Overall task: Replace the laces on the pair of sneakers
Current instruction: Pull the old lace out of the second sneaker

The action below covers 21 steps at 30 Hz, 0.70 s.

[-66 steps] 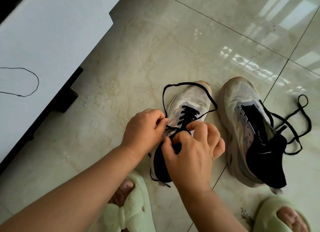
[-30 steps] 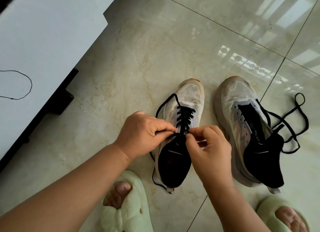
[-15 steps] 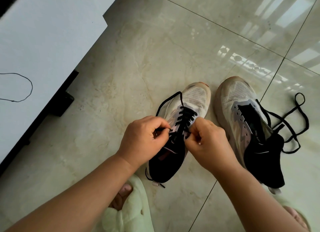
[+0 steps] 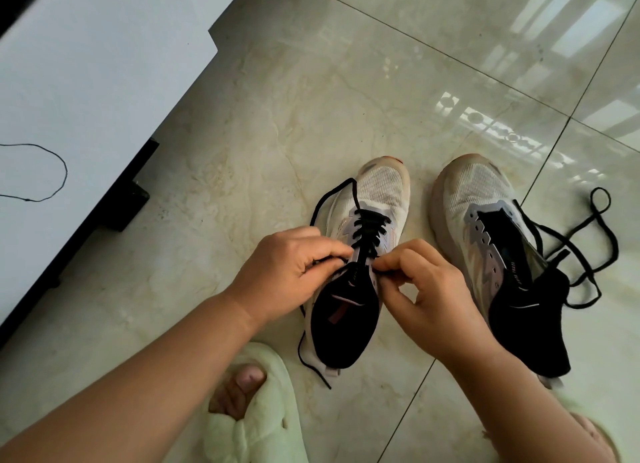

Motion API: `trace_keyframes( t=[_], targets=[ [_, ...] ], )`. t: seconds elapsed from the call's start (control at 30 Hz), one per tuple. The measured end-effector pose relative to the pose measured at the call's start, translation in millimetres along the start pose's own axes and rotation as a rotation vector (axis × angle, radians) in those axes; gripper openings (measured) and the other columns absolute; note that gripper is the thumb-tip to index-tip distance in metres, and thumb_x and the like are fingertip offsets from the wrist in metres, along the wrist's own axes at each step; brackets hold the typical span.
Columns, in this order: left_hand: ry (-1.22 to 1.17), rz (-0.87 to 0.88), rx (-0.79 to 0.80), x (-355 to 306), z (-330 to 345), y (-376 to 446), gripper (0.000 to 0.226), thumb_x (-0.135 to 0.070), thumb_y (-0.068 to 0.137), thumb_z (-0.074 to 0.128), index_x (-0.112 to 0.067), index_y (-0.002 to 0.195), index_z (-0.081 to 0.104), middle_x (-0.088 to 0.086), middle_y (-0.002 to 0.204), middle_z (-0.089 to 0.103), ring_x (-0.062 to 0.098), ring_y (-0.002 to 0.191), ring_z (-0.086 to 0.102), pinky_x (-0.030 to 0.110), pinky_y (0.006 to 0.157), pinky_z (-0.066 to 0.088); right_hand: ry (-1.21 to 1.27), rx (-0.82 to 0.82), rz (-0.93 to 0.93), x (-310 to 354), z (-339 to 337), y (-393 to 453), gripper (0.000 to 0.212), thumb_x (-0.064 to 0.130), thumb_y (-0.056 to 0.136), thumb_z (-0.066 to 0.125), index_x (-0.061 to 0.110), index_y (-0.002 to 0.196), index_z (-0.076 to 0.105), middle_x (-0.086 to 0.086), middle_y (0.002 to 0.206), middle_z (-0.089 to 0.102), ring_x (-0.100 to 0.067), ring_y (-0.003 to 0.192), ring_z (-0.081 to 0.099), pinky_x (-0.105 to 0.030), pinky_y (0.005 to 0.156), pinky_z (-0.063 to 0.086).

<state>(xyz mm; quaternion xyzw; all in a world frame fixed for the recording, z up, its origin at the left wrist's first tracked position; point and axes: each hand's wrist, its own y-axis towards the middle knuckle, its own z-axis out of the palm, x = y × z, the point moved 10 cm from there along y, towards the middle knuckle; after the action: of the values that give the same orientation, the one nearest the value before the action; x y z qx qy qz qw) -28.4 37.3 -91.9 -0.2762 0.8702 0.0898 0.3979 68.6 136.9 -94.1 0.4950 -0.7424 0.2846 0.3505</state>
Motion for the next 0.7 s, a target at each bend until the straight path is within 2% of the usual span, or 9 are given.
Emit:
trace_keyframes(
  t=[0.1, 0.2, 0.33, 0.43, 0.5, 0.57, 0.63, 0.7],
  targets=[
    [0.055, -0.008, -0.076, -2.3, -8.7, 1.5, 0.012, -0.027, 0.076, 0.069, -0.024, 0.085, 0.077, -0.019, 0.067, 0.061, -0.004, 0.061, 0.052, 0.009, 0.059, 0.04, -0.022, -0.01, -0.024, 0.9, -2.1, 1.6, 0.011, 0.0, 0.082, 0.067, 0.006, 0.09, 0.07, 0.001, 0.084, 0.056, -0.007, 0.072, 0.056, -0.021, 0.066, 0.049],
    [0.167, 0.038, -0.109, -7.4, -8.8, 1.5, 0.007, -0.019, 0.076, 0.067, -0.017, 0.078, 0.073, -0.01, 0.065, 0.063, 0.007, 0.057, 0.054, 0.023, 0.063, 0.042, -0.058, -0.026, 0.033, -2.6, -2.3, 6.0, 0.008, -0.001, 0.079, 0.065, 0.007, 0.079, 0.066, 0.004, 0.08, 0.055, -0.01, 0.067, 0.056, -0.03, 0.062, 0.051],
    [0.233, -0.13, -0.072, 17.8, -8.8, -1.7, 0.005, -0.007, 0.082, 0.066, -0.012, 0.084, 0.065, -0.003, 0.09, 0.055, 0.015, 0.072, 0.056, 0.038, 0.063, 0.05, -0.062, 0.005, 0.078, -7.7, -1.4, 4.7, 0.016, -0.006, 0.069, 0.058, 0.005, 0.064, 0.047, 0.001, 0.078, 0.048, -0.019, 0.066, 0.049, -0.038, 0.058, 0.047],
    [0.169, -0.146, -0.047, 17.1, -6.2, -5.2, 0.014, -0.021, 0.084, 0.061, -0.018, 0.098, 0.064, -0.006, 0.111, 0.052, 0.013, 0.079, 0.061, 0.032, 0.058, 0.052, -0.06, 0.026, 0.026, -2.5, -2.9, 3.9, 0.009, 0.001, 0.07, 0.059, 0.006, 0.067, 0.051, 0.001, 0.086, 0.051, -0.019, 0.072, 0.052, -0.035, 0.062, 0.047],
    [0.137, -0.079, -0.032, 2.0, -3.9, -5.7, 0.028, -0.035, 0.081, 0.054, -0.02, 0.103, 0.064, -0.009, 0.11, 0.054, 0.01, 0.079, 0.059, 0.027, 0.059, 0.051, -0.056, 0.051, -0.02, 2.8, -1.2, 3.4, 0.005, 0.009, 0.073, 0.059, 0.008, 0.077, 0.058, 0.003, 0.092, 0.052, -0.013, 0.078, 0.053, -0.029, 0.067, 0.047],
    [0.158, -0.014, 0.003, -12.8, 3.0, -8.1, 0.037, -0.041, 0.075, 0.057, -0.02, 0.105, 0.064, -0.007, 0.107, 0.056, 0.009, 0.079, 0.059, 0.023, 0.062, 0.049, -0.058, 0.056, -0.05, 4.1, -0.5, 2.1, 0.008, 0.01, 0.077, 0.064, 0.008, 0.085, 0.064, 0.001, 0.097, 0.053, -0.012, 0.084, 0.054, -0.027, 0.071, 0.048],
    [0.201, -0.007, 0.034, -18.4, 11.9, -10.4, 0.038, -0.035, 0.073, 0.068, -0.018, 0.107, 0.063, -0.005, 0.107, 0.057, 0.01, 0.076, 0.06, 0.02, 0.059, 0.047, -0.111, 0.013, -0.072, 4.8, -4.1, 1.4, 0.004, 0.008, 0.079, 0.068, 0.007, 0.083, 0.068, -0.004, 0.1, 0.055, -0.02, 0.089, 0.055, -0.03, 0.075, 0.048],
    [0.203, -0.042, 0.014, -17.3, 15.2, -10.7, 0.033, -0.021, 0.075, 0.072, -0.016, 0.107, 0.063, -0.001, 0.104, 0.058, 0.013, 0.064, 0.056, 0.02, 0.052, 0.043, -0.205, -0.029, -0.08, 5.0, -7.9, 1.2, 0.001, 0.007, 0.076, 0.07, 0.007, 0.075, 0.069, -0.009, 0.101, 0.055, -0.025, 0.091, 0.052, -0.032, 0.076, 0.044]
  ],
)
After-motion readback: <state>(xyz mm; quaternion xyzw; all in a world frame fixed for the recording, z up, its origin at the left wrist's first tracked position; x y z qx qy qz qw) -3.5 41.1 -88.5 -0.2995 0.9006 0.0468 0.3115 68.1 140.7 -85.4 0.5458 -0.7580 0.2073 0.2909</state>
